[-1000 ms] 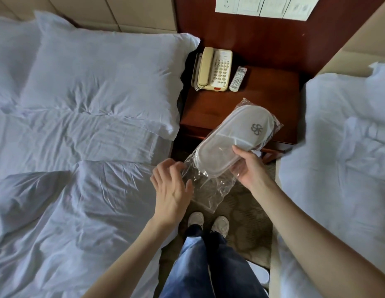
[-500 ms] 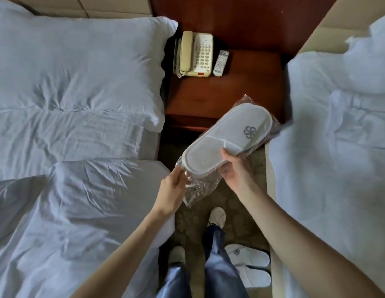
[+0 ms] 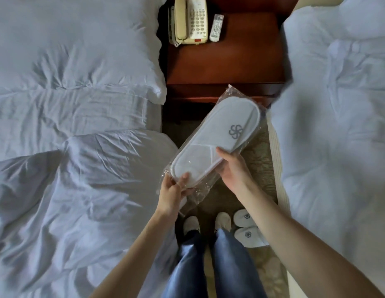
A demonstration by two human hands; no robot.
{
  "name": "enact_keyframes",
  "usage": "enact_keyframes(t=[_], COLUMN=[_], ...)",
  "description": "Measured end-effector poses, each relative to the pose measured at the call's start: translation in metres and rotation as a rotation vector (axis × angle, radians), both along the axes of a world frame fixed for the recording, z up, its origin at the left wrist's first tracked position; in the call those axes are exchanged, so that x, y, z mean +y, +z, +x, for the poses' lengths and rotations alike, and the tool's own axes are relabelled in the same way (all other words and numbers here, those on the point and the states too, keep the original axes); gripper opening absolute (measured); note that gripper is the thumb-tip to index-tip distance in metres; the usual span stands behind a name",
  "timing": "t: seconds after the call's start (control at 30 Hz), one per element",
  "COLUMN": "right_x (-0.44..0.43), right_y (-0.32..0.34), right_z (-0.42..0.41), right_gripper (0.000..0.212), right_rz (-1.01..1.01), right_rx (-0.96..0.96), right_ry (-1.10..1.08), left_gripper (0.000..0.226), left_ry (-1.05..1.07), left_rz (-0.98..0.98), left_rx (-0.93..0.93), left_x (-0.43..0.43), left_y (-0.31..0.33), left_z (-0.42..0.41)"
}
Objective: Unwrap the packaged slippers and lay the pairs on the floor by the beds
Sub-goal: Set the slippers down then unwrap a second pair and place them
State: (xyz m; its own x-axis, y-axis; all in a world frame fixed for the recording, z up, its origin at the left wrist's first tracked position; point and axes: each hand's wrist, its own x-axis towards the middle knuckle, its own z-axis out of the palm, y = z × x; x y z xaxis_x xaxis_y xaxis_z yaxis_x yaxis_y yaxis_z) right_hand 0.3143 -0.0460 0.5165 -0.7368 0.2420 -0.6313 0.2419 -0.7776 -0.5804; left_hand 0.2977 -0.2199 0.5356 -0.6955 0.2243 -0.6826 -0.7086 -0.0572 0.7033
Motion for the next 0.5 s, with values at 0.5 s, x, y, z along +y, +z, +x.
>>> enact_keyframes(t=[0.5], right_x=[0.057], right_y=[-0.02], right_z=[0.158], right_gripper=[0.036], right_rz=[-0.067], right_rx=[-0.15], right_ry=[-0.219], left_gripper=[0.031], left_ry=[-0.026], left_rz=[0.078], left_rx=[-0.085], left_x=[-0.015], left_y=[-0.024], left_z=[0.134])
